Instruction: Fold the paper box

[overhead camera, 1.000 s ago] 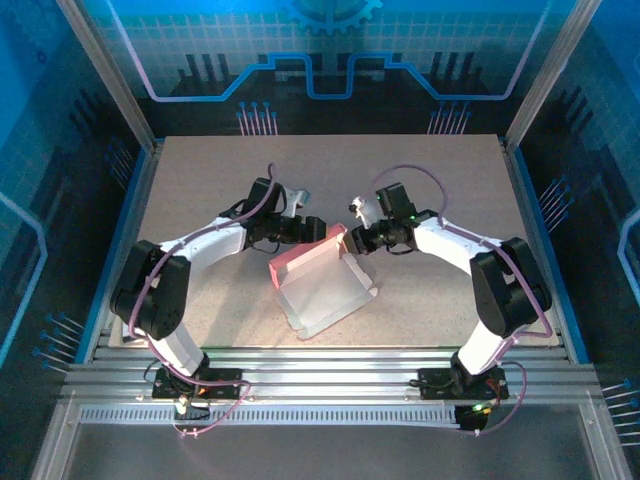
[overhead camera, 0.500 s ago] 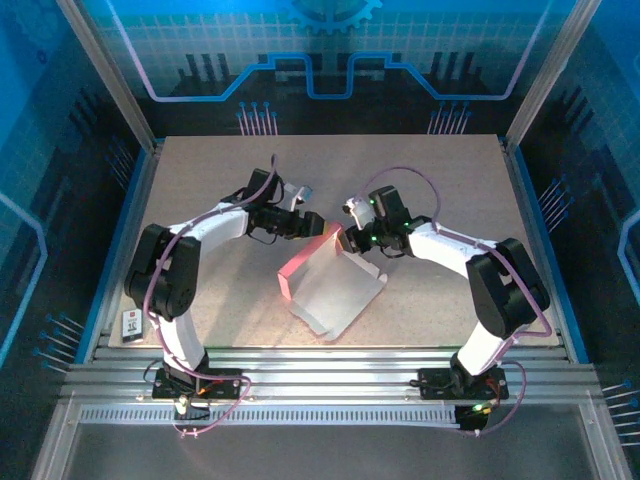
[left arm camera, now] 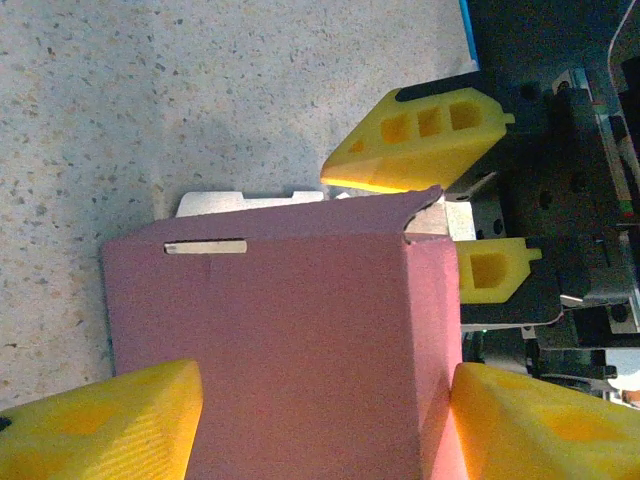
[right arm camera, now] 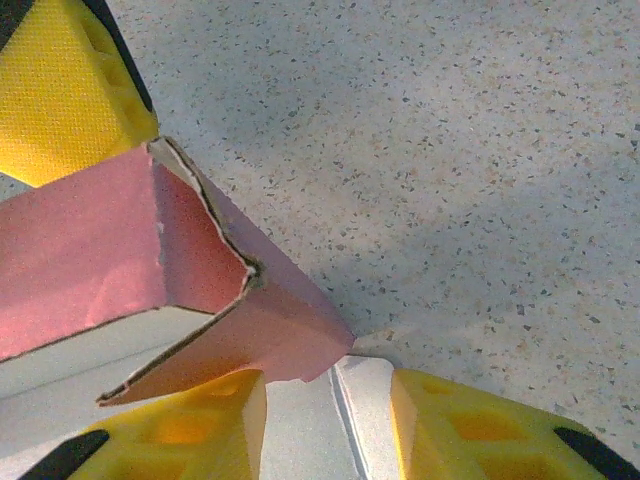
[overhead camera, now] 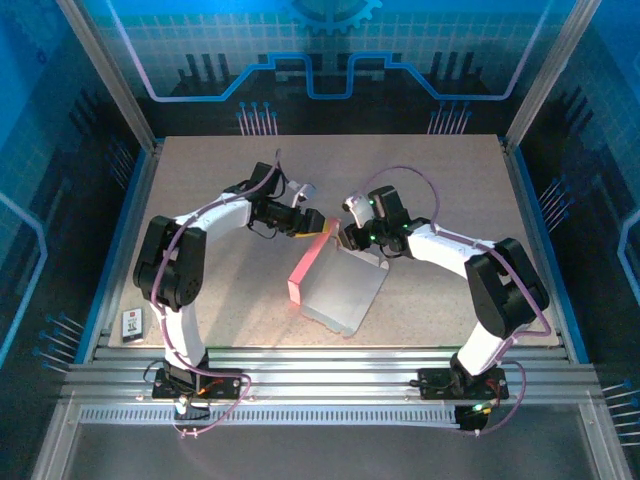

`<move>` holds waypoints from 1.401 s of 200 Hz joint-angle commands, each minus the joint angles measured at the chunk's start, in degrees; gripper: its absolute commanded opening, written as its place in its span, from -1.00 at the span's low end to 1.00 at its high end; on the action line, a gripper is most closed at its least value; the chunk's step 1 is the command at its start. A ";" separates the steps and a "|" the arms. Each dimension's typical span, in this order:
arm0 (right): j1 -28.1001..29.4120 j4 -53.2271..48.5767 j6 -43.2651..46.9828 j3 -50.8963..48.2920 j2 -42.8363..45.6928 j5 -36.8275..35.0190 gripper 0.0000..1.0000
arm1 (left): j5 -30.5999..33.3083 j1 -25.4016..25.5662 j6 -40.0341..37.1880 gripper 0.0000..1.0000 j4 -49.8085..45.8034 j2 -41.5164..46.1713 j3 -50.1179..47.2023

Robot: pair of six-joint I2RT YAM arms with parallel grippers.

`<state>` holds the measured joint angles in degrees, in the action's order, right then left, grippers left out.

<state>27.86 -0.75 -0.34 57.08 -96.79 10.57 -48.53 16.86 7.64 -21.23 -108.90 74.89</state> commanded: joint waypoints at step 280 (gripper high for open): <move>-1.39 -32.54 4.10 27.20 -8.23 3.23 -0.18 | 30.92 9.32 13.71 0.44 -6.01 37.96 -23.53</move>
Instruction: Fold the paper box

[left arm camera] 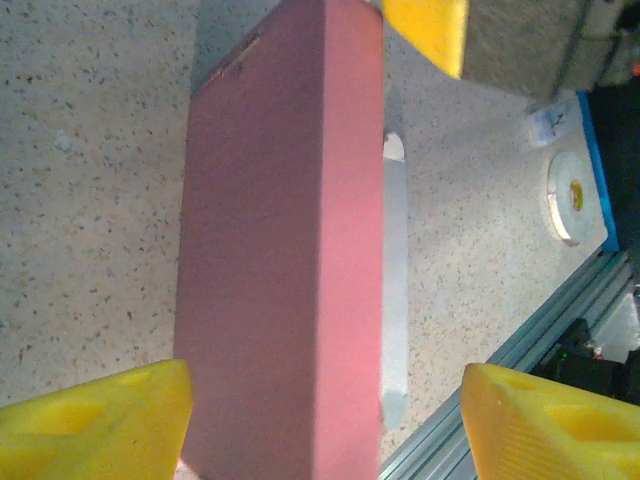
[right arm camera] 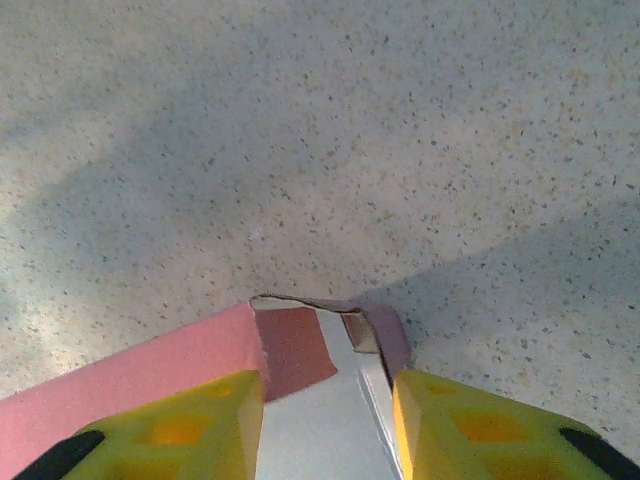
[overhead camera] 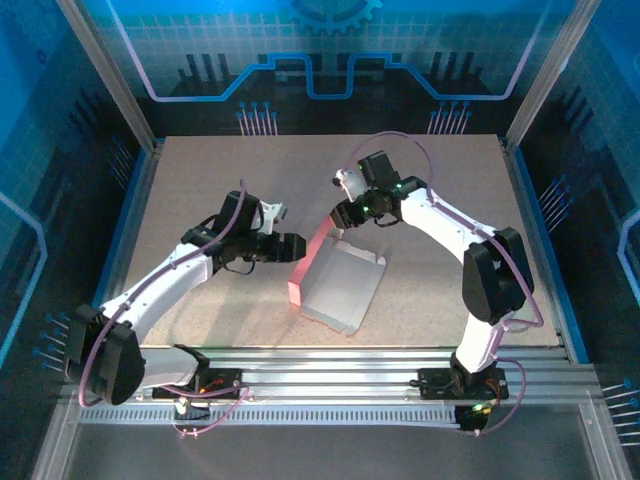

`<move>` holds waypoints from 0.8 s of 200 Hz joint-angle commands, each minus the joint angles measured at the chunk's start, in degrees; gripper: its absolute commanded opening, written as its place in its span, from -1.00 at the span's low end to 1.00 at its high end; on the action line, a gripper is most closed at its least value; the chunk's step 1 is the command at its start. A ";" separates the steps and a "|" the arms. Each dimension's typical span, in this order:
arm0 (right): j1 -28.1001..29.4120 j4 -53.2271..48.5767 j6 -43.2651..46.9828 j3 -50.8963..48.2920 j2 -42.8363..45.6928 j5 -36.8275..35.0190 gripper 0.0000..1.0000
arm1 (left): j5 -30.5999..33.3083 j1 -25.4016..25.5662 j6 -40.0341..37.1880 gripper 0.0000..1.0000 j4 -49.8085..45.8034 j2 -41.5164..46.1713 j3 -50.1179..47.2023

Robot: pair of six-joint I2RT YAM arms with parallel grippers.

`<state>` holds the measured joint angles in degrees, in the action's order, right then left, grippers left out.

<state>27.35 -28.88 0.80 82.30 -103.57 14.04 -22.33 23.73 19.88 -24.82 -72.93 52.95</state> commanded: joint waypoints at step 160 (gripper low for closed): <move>-2.11 -11.37 7.91 9.56 -1.29 2.75 -0.20 | 7.29 6.17 3.25 0.46 -1.77 2.24 -2.15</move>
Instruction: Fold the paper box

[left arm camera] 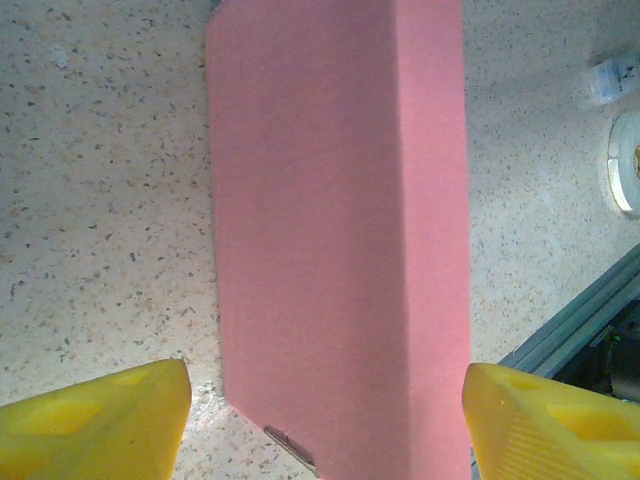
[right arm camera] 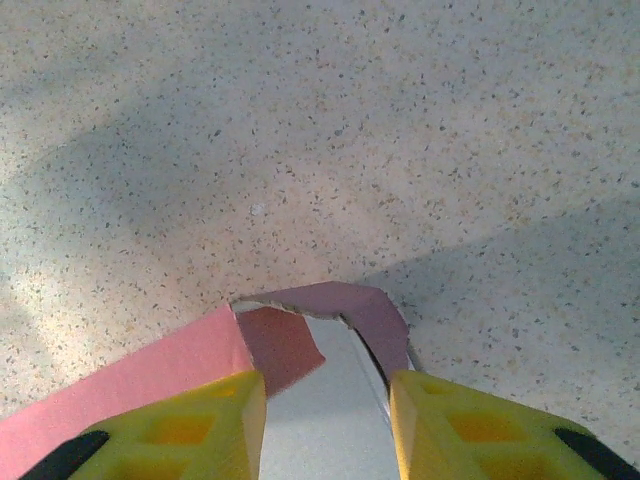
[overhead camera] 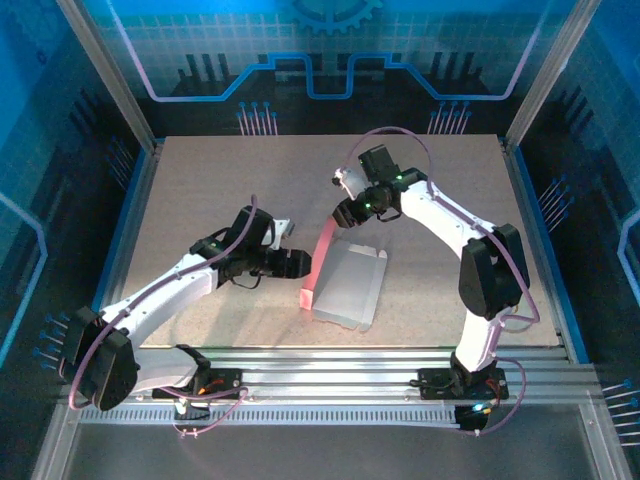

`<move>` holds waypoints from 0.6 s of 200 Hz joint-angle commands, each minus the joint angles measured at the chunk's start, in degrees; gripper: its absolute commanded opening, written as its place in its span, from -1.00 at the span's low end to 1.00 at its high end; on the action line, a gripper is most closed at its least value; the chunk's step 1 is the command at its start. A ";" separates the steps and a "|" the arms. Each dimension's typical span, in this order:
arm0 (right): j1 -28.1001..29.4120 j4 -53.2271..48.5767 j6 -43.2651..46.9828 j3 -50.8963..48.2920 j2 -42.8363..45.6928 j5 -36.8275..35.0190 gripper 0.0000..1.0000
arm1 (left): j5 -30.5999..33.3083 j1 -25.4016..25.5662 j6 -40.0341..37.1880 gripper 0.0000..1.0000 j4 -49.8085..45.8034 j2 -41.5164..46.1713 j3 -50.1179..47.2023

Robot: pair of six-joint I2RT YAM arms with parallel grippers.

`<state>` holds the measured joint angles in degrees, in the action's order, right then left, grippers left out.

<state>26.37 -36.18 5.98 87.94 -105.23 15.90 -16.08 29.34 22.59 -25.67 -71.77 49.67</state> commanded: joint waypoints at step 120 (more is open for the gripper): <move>-1.50 -13.31 9.38 14.25 -9.94 2.03 -0.15 | 1.67 2.35 1.85 0.58 -1.94 1.80 3.07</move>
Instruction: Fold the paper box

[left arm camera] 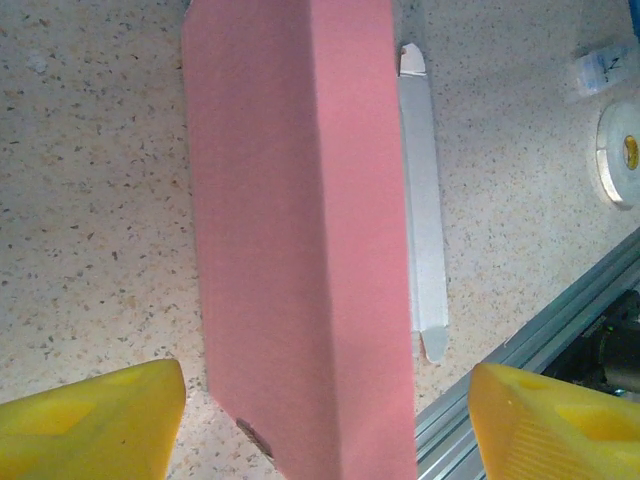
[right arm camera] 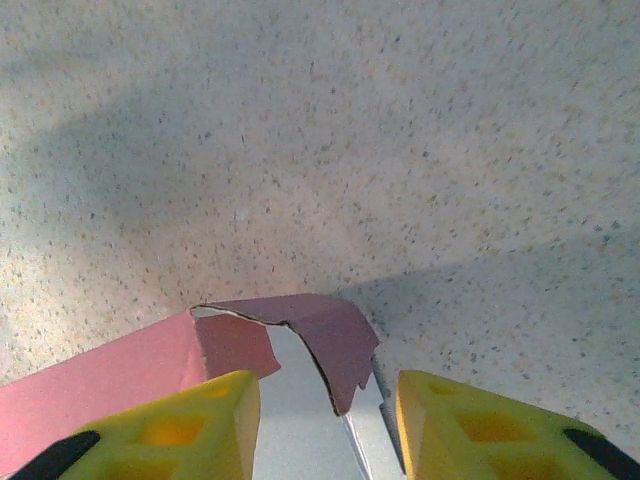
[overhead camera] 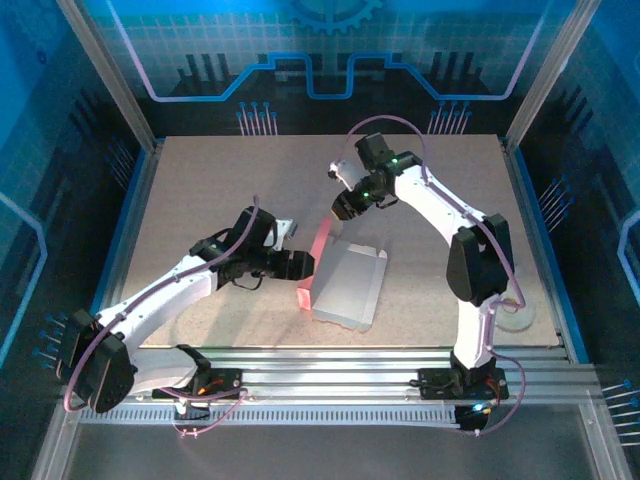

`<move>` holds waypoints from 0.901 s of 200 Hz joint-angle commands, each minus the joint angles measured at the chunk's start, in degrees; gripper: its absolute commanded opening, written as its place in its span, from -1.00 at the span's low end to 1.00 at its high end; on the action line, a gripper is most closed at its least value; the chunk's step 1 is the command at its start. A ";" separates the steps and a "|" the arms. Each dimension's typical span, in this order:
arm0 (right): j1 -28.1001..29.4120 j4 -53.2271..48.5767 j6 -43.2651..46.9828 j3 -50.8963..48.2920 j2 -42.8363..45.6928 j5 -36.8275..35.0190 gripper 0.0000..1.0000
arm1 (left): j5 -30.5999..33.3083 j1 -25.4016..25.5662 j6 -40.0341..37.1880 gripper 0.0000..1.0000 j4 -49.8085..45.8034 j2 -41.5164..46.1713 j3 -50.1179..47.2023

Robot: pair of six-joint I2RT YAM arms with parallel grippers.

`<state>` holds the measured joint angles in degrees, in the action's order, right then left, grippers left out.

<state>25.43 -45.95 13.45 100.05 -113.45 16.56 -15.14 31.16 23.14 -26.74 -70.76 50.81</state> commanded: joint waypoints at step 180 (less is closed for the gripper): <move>2.67 -2.47 0.88 -3.57 5.14 -4.04 -0.93 | 7.31 2.38 3.49 0.98 -4.49 -6.03 5.27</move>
<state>26.85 -47.11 14.59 98.10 -112.75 14.20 -10.20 33.19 26.94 -28.49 -74.81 52.73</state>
